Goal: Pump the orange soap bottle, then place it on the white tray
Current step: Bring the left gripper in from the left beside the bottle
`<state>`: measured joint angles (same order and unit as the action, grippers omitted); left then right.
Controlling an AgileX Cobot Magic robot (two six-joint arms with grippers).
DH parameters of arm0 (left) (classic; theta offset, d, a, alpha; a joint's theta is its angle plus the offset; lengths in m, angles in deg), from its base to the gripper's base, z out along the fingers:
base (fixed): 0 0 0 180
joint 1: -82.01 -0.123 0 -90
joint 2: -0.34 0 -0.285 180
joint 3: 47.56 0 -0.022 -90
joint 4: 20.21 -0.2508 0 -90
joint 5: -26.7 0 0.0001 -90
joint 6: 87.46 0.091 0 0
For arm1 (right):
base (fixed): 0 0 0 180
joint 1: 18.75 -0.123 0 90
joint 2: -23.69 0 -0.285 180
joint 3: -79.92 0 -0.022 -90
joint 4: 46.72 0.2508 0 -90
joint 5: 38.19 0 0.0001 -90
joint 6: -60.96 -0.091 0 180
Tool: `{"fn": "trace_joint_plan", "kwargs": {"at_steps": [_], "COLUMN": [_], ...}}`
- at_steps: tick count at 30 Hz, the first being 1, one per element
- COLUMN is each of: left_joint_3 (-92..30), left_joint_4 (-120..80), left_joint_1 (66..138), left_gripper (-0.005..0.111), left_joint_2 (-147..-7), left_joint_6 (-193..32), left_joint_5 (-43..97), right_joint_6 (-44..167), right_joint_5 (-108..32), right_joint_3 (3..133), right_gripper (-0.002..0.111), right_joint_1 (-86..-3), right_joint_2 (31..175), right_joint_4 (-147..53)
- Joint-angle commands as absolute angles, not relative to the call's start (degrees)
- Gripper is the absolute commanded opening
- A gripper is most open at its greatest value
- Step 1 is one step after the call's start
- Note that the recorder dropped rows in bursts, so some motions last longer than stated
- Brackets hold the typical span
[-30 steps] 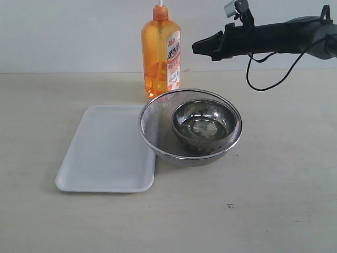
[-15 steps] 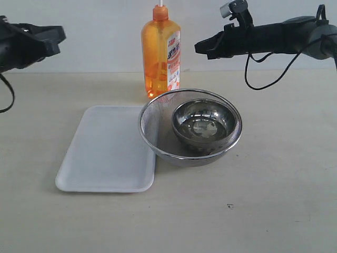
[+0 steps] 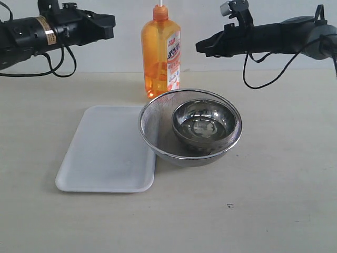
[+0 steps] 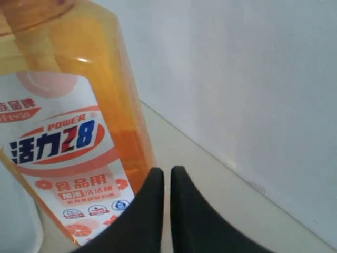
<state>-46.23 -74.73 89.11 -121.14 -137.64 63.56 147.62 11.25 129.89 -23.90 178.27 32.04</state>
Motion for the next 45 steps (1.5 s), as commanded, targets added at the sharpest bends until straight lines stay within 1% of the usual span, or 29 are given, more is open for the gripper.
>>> {"fn": "trace_joint_plan", "kwargs": {"at_steps": [1,6,13,18,21,24,28,32,34,35,45], "left_joint_3": [-51.05,-55.79,-62.57,-67.97,-70.37,-71.75,-72.82,-73.92,-73.92,-73.92,-73.92], "left_joint_4": [-75.31,-78.04,-81.08,-81.08,-81.08,-81.20,-83.29,-83.49,-86.49,-88.69,-89.72], "left_joint_1": [90.04,91.91,94.70,94.70,94.70,94.81,95.43,96.44,97.66,98.13,98.53], "left_gripper": [0.005,0.005,0.005,0.005,0.005,0.005,0.005,0.005,0.005,0.005,0.005], "left_joint_2": [-125.16,-128.81,-131.58,-134.92,-137.66,-139.80,-139.79,-139.79,-139.79,-139.79,-139.69], "left_joint_6": [-139.75,-141.27,-142.58,-142.79,-143.39,-146.56,-146.65,-148.19,-148.32,-148.17,-150.84], "left_joint_5": [63.10,61.18,47.08,43.61,43.74,46.81,47.82,47.41,44.09,42.31,43.82], "right_joint_6": [147.80,148.68,148.45,146.33,146.33,146.33,146.33,146.33,146.33,146.33,144.25], "right_joint_5": [9.58,8.97,8.75,9.33,10.42,12.62,12.25,6.55,4.32,5.23,9.04], "right_joint_3": [130.22,130.22,130.22,130.22,130.22,130.22,130.22,130.22,130.90,131.52,136.12], "right_gripper": [0.000,0.000,0.000,0.000,0.000,0.000,0.000,0.000,0.000,0.000,0.000], "right_joint_1": [-25.32,-26.58,-26.68,-26.68,-26.68,-26.68,-26.68,-26.68,-26.68,-26.68,-26.71], "right_joint_2": [177.14,177.14,177.14,177.14,177.14,177.14,177.14,177.14,177.14,177.14,177.14], "right_joint_4": [32.32,32.32,32.32,32.32,32.32,32.32,32.32,32.78,32.89,32.80,32.41]}}
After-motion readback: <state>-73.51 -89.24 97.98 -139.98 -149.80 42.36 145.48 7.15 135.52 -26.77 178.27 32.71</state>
